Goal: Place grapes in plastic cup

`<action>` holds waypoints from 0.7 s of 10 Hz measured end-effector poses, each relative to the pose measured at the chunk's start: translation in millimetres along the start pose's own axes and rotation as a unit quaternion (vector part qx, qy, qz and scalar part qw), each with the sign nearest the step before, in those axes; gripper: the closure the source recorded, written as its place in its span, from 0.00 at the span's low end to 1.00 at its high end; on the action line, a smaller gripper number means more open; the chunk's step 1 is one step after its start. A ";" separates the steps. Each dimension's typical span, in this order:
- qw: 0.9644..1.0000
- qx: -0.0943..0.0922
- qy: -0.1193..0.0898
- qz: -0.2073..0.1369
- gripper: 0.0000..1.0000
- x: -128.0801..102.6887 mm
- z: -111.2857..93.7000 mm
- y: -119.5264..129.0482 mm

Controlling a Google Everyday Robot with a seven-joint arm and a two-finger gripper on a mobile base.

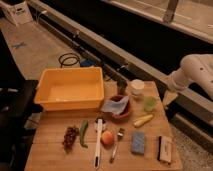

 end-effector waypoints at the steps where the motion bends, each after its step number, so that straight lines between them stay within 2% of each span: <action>1: 1.000 0.000 0.000 0.000 0.20 -0.1 0.1 0.0; 4: 1.000 0.003 -0.002 -0.008 0.20 -2.5 -2.4 1.5; 7: 0.997 0.000 -0.022 -0.068 0.20 -31.7 -12.6 12.4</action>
